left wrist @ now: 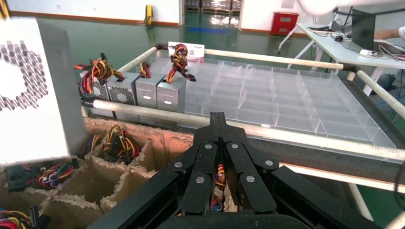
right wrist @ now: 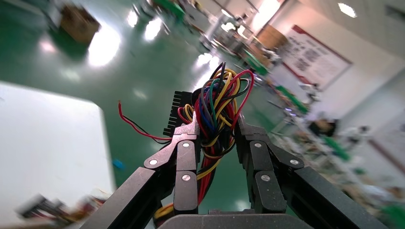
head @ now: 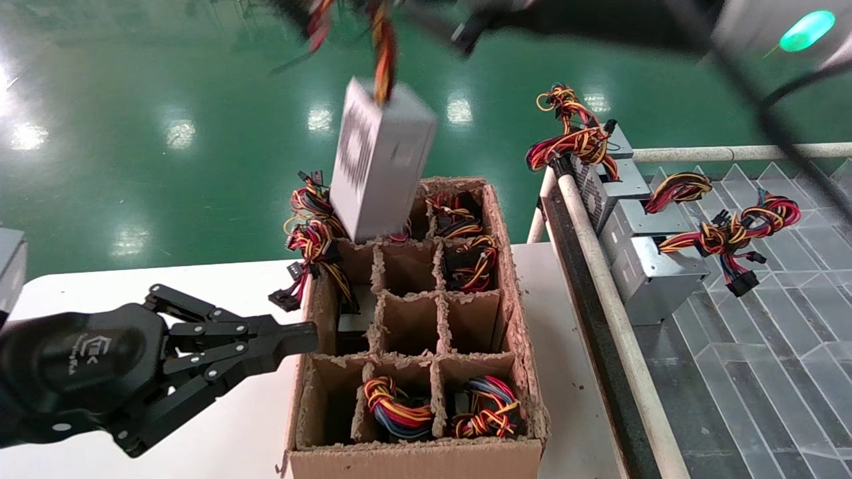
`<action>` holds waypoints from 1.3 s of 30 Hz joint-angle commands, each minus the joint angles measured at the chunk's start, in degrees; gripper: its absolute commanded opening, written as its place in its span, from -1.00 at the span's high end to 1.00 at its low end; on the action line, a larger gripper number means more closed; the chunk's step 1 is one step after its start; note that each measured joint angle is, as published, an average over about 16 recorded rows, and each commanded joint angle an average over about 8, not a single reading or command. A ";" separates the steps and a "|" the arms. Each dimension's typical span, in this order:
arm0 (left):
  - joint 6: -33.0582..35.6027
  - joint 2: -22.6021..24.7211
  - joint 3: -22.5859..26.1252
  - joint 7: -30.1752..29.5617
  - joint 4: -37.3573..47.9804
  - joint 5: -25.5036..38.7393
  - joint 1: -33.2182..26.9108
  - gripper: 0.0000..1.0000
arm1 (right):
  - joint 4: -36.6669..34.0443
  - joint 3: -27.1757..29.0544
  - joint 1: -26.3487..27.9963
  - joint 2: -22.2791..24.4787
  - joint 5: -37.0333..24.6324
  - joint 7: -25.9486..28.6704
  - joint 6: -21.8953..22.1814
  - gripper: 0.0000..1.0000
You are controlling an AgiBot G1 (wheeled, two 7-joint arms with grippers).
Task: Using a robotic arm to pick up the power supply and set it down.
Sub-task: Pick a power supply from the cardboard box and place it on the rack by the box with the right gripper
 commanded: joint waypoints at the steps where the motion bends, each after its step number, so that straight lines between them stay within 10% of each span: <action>1: 0.00 0.00 0.00 0.00 0.00 0.00 0.00 1.00 | 0.78 -0.22 2.79 1.20 -1.81 0.37 -0.41 1.00; 19: 0.00 0.00 0.00 0.00 0.00 0.00 0.00 1.00 | -13.73 0.53 14.18 8.51 -14.25 -5.66 5.96 1.00; 39: 0.00 0.00 0.00 0.00 0.00 0.00 0.00 1.00 | -36.85 1.99 11.63 9.06 -14.81 -15.87 11.98 1.00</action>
